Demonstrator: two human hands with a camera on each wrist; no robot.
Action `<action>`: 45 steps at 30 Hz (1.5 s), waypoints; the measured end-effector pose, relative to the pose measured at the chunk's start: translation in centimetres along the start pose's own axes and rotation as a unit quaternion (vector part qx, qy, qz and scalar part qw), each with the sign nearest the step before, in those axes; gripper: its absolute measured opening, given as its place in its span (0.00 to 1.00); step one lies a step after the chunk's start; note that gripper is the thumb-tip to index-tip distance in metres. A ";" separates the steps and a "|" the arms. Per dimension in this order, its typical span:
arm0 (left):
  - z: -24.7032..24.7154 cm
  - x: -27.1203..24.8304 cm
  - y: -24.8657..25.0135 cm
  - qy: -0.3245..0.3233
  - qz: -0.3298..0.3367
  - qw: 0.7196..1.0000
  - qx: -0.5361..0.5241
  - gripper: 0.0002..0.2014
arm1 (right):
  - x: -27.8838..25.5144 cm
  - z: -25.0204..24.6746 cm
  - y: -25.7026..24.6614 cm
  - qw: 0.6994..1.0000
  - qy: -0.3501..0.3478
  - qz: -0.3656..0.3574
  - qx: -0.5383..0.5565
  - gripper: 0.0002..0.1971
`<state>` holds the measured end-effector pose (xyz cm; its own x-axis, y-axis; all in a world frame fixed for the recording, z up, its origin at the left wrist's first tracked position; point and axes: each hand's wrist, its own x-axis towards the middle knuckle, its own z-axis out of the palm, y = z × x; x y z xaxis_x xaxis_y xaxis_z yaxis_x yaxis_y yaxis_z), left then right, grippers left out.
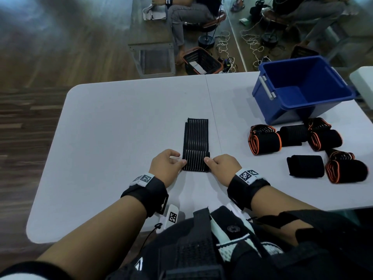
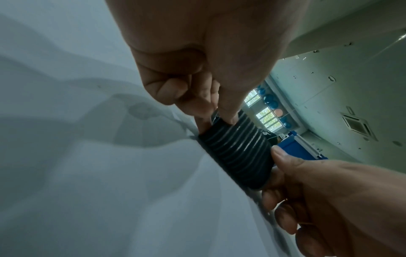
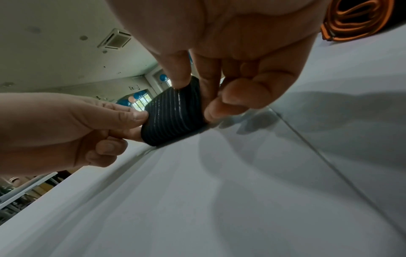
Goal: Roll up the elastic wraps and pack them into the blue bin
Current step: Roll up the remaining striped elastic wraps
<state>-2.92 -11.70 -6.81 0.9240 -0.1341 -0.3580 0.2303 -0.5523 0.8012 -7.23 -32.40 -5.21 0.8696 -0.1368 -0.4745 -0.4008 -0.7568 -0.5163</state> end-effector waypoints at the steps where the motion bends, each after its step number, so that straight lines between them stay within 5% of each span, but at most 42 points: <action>1: 0.0 -0.1 0.0 0.002 -0.003 1.000 0.005 0.11 | 0.0 0.1 0.1 1.000 -0.004 0.008 0.004 0.27; 7: 0.2 -1.0 -0.2 -0.010 0.042 0.997 0.063 0.09 | -0.1 0.4 0.0 1.000 -0.010 0.028 -0.001 0.23; 11: 0.4 -1.0 -0.1 -0.022 0.084 0.990 0.112 0.09 | -0.4 0.3 0.1 0.999 0.038 0.003 0.024 0.10; 18: -0.7 -0.9 -0.5 -0.109 0.128 0.958 0.233 0.38 | -0.4 -0.3 0.9 0.995 -0.019 -0.081 -0.047 0.36; 21: -0.6 -0.4 -1.0 -0.099 0.147 0.955 0.236 0.33 | 0.1 0.0 1.4 0.992 -0.027 -0.090 -0.078 0.38; 28: -0.5 -0.3 -0.6 -0.090 0.115 0.980 0.136 0.22 | 0.3 0.1 1.5 0.992 0.009 -0.121 -0.028 0.14; 31: -0.4 -0.2 0.0 -0.081 0.090 0.987 0.107 0.12 | 0.6 0.3 1.0 0.996 0.021 -0.085 -0.032 0.18; 37: 0.4 -0.1 0.6 -0.084 0.058 0.979 0.175 0.24 | 0.5 0.2 -0.8 0.998 0.056 -0.021 -0.026 0.19; 40: 0.2 0.0 0.4 -0.046 0.034 0.983 0.176 0.20 | 0.9 0.1 -1.3 0.998 0.045 0.020 0.032 0.17; 43: -0.2 0.1 0.5 -0.009 0.022 0.982 0.186 0.16 | 1.3 0.1 -1.7 0.983 0.036 0.076 0.164 0.30; 45: -0.5 0.0 0.7 0.006 0.014 0.982 0.190 0.15 | 1.3 0.2 -2.3 0.956 0.026 0.082 0.280 0.23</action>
<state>-2.61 -11.69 -6.02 0.9327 -0.1444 -0.3305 0.0768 -0.8158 0.5732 -5.22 -30.77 -4.79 0.7889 -0.2662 -0.5539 -0.6123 -0.2637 -0.7454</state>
